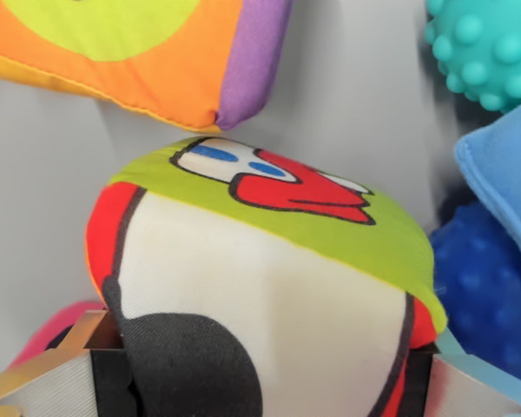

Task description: Pick an object from the bin

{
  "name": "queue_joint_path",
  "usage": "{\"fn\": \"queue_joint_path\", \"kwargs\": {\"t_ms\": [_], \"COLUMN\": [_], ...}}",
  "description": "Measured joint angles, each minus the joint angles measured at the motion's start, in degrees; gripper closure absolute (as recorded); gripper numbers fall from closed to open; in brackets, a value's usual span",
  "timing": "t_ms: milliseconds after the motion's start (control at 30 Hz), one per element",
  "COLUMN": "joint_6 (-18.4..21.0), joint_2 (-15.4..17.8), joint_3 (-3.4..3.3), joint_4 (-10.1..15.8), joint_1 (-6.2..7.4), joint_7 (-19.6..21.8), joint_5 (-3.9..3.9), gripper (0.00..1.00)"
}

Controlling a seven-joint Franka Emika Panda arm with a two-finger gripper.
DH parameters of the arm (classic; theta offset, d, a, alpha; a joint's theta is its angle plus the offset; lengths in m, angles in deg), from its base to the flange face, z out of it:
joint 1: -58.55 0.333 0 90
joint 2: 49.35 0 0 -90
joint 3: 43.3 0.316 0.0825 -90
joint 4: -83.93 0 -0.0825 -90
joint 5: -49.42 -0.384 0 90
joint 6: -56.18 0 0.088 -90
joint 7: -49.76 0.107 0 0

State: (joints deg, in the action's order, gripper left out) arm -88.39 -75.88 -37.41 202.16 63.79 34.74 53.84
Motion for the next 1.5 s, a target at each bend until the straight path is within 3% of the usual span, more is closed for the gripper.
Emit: {"fn": "queue_joint_path", "kwargs": {"t_ms": [800, 1500], "joint_6": [10.55, 21.75], "joint_2": [9.83, 16.57], "joint_3": [0.27, 0.28], "joint_4": [-0.84, -5.38], "joint_1": [-0.09, -0.09], "joint_7": [-1.18, -1.98], "joint_5": [-1.93, -3.01], "gripper": [1.00, 1.00]}}
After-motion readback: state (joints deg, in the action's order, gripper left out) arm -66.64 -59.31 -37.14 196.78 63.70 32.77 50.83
